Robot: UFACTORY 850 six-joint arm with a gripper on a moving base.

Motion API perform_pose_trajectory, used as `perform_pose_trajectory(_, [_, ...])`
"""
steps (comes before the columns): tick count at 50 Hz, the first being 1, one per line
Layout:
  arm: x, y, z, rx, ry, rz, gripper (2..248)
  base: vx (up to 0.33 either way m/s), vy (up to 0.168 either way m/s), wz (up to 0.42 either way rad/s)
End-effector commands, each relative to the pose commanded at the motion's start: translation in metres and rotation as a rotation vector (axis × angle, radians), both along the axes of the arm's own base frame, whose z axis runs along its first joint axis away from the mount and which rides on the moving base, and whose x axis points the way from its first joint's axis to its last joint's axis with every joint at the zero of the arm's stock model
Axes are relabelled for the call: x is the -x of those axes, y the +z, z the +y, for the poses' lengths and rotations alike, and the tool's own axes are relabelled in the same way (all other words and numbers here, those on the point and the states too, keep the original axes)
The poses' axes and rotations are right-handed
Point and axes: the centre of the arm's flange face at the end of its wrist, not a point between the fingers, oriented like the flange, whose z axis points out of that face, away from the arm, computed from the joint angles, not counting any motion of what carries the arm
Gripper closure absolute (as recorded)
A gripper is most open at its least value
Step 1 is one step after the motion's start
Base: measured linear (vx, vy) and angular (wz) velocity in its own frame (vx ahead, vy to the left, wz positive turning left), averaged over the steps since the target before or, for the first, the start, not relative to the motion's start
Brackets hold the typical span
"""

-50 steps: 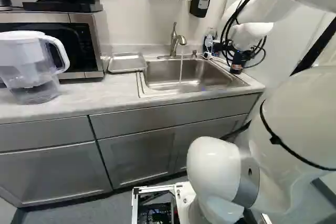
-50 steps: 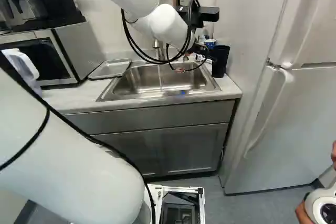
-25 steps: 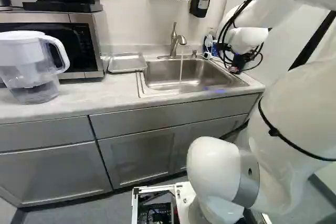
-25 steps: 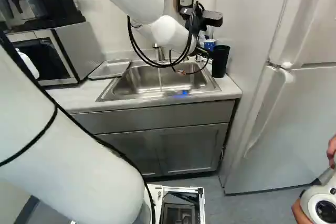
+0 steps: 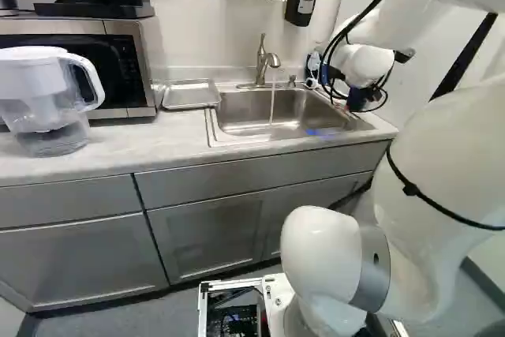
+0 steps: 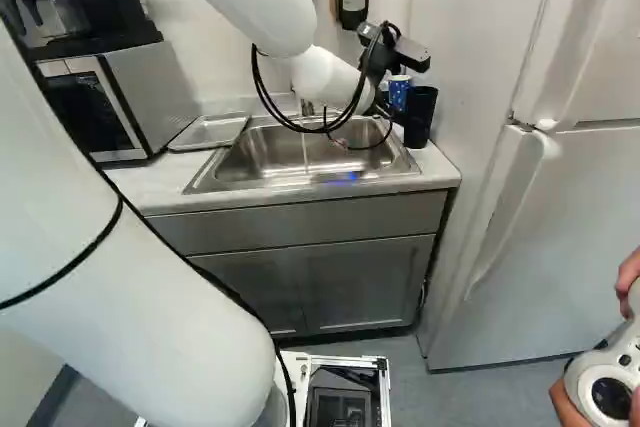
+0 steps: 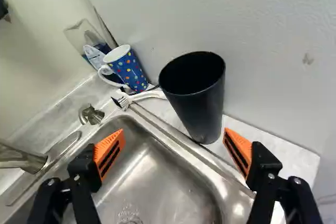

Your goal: Rinse the cup and place it in the tray

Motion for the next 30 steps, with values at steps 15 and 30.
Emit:
perform_pose_trajectory(15, [-0.0012,-0.0103,-0.005,-0.09,-0.108,-0.044,3,0.0,0.0,0.0])
perform_pose_trajectory(30, [-0.0007,-0.0095,-0.0096,-0.153,-0.214,-0.107,3,0.0,0.0,0.0])
